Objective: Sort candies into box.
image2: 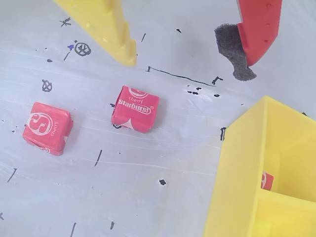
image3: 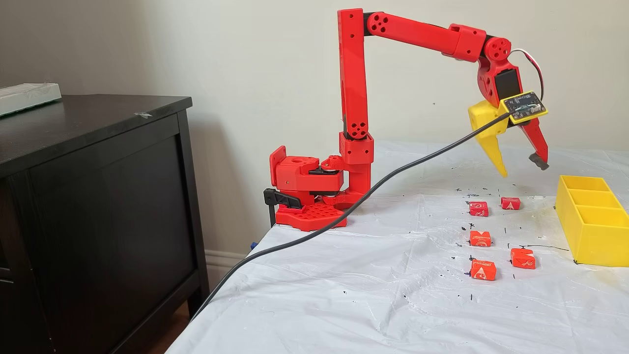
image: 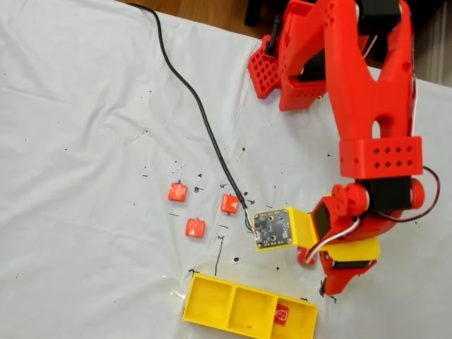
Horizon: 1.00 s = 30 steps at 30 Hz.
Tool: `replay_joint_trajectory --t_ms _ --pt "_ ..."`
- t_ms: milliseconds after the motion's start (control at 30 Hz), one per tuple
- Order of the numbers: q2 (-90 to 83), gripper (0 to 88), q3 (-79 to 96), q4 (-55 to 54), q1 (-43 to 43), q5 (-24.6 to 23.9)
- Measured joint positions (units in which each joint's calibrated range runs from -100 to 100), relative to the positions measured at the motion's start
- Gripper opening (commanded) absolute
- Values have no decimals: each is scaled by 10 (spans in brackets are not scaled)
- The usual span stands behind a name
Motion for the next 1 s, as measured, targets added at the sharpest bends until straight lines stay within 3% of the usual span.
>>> replay_joint_trajectory --t_ms 1000 --pt "93 261 0 -30 11 17"
